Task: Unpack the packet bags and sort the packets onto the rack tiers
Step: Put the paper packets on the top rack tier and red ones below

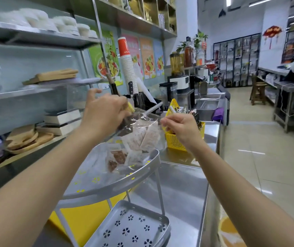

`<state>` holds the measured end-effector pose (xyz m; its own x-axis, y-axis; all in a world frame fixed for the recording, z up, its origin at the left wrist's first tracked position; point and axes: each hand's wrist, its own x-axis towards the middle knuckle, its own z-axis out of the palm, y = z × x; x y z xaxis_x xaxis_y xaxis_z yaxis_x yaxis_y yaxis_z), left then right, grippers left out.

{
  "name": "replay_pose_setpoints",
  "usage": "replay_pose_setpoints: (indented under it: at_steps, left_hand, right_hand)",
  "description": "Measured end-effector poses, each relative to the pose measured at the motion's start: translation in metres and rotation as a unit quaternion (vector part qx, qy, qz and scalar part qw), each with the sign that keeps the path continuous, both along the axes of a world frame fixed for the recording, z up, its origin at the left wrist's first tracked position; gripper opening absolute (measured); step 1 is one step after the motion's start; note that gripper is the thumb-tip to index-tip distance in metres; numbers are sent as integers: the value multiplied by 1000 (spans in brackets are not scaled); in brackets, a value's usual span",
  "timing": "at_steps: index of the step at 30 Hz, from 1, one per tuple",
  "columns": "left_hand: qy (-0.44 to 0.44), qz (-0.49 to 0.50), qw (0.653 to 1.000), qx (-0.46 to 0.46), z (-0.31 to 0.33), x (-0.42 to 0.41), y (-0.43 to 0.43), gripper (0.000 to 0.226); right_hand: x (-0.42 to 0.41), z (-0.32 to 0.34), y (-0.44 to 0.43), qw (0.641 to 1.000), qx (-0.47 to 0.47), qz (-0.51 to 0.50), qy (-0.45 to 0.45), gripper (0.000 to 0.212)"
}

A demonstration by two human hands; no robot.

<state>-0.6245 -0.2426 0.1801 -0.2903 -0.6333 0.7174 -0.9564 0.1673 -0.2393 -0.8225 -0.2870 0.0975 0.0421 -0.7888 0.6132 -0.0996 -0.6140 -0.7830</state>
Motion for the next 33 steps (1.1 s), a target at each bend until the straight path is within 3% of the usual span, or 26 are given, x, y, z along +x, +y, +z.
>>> replay_pose_setpoints:
  at_steps: [4, 12, 18, 21, 26, 33]
  left_hand:
    - [84, 28, 996, -20, 19, 34, 11, 18]
    - [101, 58, 984, -134, 45, 68, 20, 24]
    - [168, 75, 979, -87, 46, 84, 24, 24]
    - [185, 74, 980, -5, 39, 90, 21, 20]
    - [184, 80, 977, 74, 23, 88, 14, 15]
    - [247, 62, 967, -20, 32, 81, 3, 17]
  right_hand:
    - [6, 32, -4, 1000, -11, -12, -13, 11]
    - [48, 94, -13, 994, -85, -54, 47, 19]
    - [69, 122, -17, 987, -124, -78, 66, 22]
    - [76, 120, -17, 985, -133, -86, 76, 20]
    - [80, 101, -16, 987, -108, -24, 113, 18]
    - [79, 107, -22, 992, -105, -44, 61, 24]
